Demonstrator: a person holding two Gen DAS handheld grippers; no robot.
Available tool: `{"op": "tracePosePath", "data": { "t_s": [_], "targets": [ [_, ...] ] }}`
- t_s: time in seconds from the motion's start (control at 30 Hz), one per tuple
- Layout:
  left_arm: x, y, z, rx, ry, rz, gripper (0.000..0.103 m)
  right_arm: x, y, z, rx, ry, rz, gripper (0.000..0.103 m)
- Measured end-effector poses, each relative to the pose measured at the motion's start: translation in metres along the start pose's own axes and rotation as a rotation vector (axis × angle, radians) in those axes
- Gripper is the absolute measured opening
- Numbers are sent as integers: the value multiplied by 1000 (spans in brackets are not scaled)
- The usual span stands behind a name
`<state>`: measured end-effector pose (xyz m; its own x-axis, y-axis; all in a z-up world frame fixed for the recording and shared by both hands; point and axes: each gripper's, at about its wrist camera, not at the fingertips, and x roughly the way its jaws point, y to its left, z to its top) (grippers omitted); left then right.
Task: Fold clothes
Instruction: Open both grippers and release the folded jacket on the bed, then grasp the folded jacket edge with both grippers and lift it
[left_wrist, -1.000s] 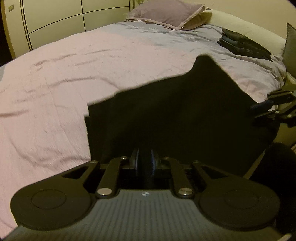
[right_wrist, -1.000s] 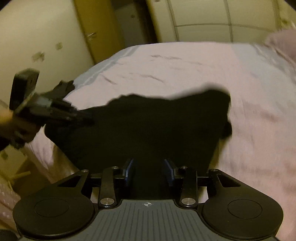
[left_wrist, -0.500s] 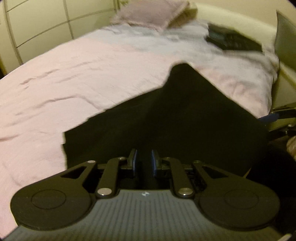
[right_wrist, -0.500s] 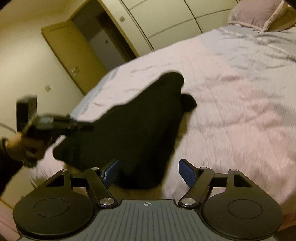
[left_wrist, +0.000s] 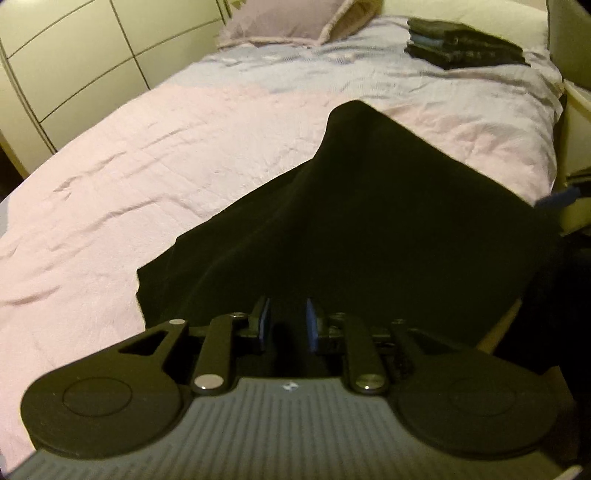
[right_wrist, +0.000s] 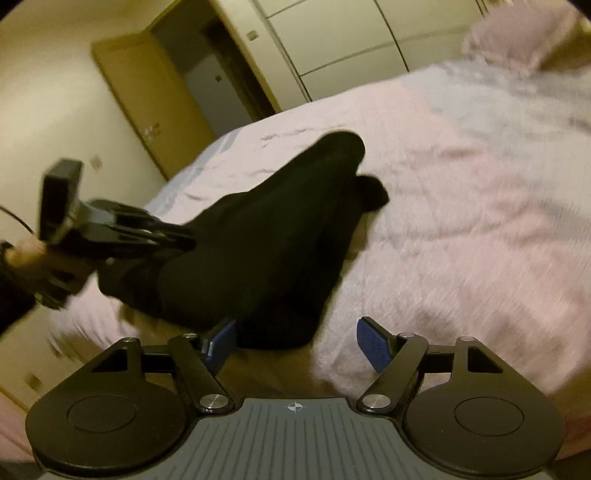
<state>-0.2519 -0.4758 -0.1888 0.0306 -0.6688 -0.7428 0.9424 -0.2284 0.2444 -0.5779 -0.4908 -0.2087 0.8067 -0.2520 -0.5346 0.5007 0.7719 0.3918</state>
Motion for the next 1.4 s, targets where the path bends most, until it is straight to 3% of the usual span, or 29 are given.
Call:
{"op": "tracePosePath", "data": {
  "t_s": [0.3,0.57,1.0,1.07,1.17,1.27,1.3,1.4],
  "targets": [
    [-49,-7,-50,-103,-11,105,26,-7,47,-1,-150,66,-104,75],
    [-68,-6,-79,-131,16,166,26,1,89,0,-283,144,-152,78],
    [-73,-8,-110,-174,36,174,30,24,132,-6,-530,154,-181,78],
    [-73,-10,-112,-162,33,178,32,31,141,-10,-624,151,-200,78],
    [-79,-19,-112,-84,-29,240,39,47,150,-23,-809,169,-238,78],
    [-86,-33,-116,77,-118,286,64,62,154,-36,-977,196,-273,78],
    [-86,-38,-117,139,-138,299,68,66,153,-39,-1016,197,-281,78],
    [-82,-53,-120,328,-173,319,68,79,150,-46,-1114,196,-302,78]
  ]
}}
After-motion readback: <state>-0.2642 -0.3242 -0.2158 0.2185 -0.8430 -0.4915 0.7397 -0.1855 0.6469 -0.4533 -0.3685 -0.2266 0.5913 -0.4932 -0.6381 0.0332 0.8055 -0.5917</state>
